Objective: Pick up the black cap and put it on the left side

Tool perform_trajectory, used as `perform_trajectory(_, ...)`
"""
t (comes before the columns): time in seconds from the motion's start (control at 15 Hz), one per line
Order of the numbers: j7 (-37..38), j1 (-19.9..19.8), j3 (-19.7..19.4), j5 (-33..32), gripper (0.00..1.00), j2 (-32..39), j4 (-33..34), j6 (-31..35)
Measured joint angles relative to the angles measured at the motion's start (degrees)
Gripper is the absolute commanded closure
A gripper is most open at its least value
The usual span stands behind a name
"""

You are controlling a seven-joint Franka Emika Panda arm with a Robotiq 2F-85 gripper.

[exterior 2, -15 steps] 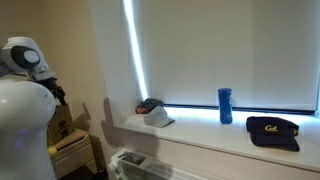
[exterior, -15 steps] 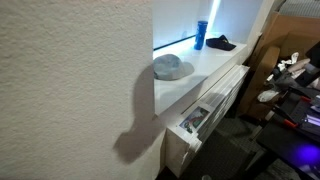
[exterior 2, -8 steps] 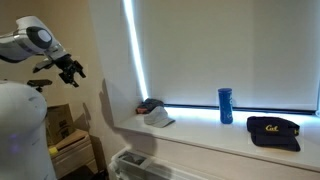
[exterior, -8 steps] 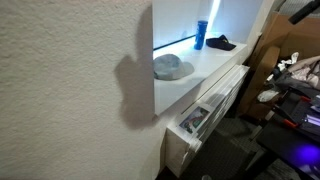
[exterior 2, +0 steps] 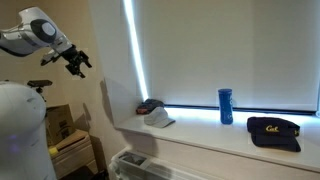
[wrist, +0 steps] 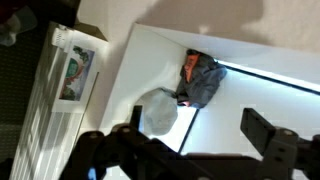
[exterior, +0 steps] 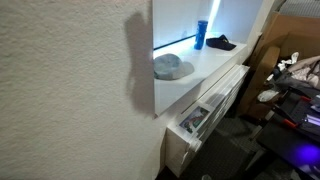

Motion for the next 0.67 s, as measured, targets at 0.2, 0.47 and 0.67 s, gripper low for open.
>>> perform_trajectory(0.2,-0.65,-1.83,-8.93,-0.63,0.0,-3.32,0.59,1.69)
perform_trajectory(0.47,-1.21,-6.21,-19.69,-0.65,0.0,-5.96,0.5,4.26)
perform_trajectory(0.67,0.52,-9.33,-22.01,0.45,0.0,-5.11,-0.46,6.67)
